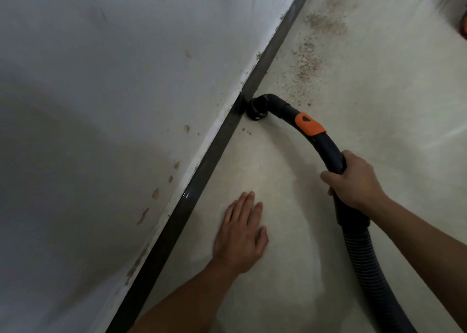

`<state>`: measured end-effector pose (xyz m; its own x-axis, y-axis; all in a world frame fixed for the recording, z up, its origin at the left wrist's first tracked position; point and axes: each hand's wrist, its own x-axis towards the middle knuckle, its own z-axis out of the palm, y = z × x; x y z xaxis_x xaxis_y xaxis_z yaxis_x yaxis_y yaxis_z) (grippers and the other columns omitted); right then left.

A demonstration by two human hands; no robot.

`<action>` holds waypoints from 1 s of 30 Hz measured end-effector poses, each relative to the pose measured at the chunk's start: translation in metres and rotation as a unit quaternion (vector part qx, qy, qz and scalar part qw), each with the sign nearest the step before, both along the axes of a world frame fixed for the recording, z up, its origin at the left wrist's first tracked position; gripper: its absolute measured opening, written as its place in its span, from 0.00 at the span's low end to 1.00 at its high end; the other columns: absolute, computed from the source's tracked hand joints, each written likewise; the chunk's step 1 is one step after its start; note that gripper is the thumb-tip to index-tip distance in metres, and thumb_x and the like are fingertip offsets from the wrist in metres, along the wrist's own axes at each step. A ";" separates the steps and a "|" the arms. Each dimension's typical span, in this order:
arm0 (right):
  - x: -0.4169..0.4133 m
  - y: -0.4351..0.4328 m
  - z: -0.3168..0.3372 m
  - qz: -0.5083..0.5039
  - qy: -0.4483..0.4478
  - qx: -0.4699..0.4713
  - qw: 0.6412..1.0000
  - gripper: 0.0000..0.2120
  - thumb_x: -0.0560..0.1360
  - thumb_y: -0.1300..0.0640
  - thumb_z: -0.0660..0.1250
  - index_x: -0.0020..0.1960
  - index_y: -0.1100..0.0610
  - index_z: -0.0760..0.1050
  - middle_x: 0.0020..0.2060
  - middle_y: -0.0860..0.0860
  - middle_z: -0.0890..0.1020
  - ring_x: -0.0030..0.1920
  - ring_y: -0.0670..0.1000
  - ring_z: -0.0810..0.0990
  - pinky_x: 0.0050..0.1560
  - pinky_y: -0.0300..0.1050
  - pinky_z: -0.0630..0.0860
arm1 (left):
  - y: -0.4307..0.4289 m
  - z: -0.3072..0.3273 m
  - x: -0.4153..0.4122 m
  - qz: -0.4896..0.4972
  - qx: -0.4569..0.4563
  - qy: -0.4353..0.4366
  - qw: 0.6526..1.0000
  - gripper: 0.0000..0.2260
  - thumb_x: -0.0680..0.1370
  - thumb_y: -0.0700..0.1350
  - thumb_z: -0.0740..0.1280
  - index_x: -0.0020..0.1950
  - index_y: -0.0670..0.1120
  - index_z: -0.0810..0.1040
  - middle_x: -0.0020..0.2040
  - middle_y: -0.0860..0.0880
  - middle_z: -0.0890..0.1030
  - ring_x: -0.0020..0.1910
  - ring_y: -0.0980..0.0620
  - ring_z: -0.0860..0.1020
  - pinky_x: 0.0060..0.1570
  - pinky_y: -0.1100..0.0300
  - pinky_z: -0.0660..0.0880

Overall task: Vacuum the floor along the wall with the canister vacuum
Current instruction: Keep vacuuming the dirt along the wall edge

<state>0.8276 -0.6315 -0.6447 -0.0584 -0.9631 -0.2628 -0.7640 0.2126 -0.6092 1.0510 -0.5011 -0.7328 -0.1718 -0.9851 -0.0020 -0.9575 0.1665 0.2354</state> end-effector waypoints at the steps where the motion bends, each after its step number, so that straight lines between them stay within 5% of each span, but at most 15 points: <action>1: 0.004 -0.008 0.003 -0.007 -0.008 0.002 1.000 0.09 0.70 0.58 0.71 0.45 0.54 0.71 0.33 0.55 0.81 0.27 0.50 0.82 0.29 0.41 0.73 | 0.001 0.001 0.000 -0.002 0.001 0.003 1.000 0.24 0.78 0.53 0.57 0.71 0.43 0.71 0.75 0.42 0.66 0.75 0.46 0.61 0.73 0.48 0.60; 15: -0.029 0.057 0.013 0.018 0.032 0.020 0.999 0.12 0.70 0.59 0.73 0.42 0.51 0.69 0.29 0.52 0.80 0.23 0.43 0.79 0.27 0.42 0.72 | 0.001 0.001 0.001 0.001 0.000 0.000 1.000 0.25 0.78 0.53 0.57 0.71 0.43 0.71 0.75 0.42 0.66 0.75 0.46 0.61 0.74 0.52 0.58; 22: 0.014 0.047 0.019 0.047 0.032 0.018 0.998 0.12 0.70 0.56 0.72 0.47 0.56 0.70 0.36 0.55 0.81 0.33 0.57 0.82 0.39 0.55 0.81 | 0.003 0.005 0.001 0.000 0.008 0.005 1.000 0.25 0.79 0.54 0.56 0.72 0.44 0.70 0.75 0.43 0.65 0.76 0.47 0.59 0.73 0.51 0.57; 30: -0.032 0.063 0.026 -0.037 0.076 0.008 0.996 0.10 0.70 0.56 0.72 0.45 0.53 0.71 0.31 0.52 0.81 0.29 0.53 0.82 0.32 0.45 0.76 | 0.002 0.006 -0.002 0.003 0.008 0.006 1.000 0.24 0.77 0.52 0.57 0.70 0.42 0.73 0.74 0.42 0.68 0.74 0.45 0.64 0.72 0.51 0.62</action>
<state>0.7956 -0.5683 -0.6192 -0.1687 -0.9506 -0.2607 -0.8292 0.2798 -0.4839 1.0487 -0.4988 -0.7272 -0.1660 -0.9860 -0.0149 -0.9554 0.1571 0.2502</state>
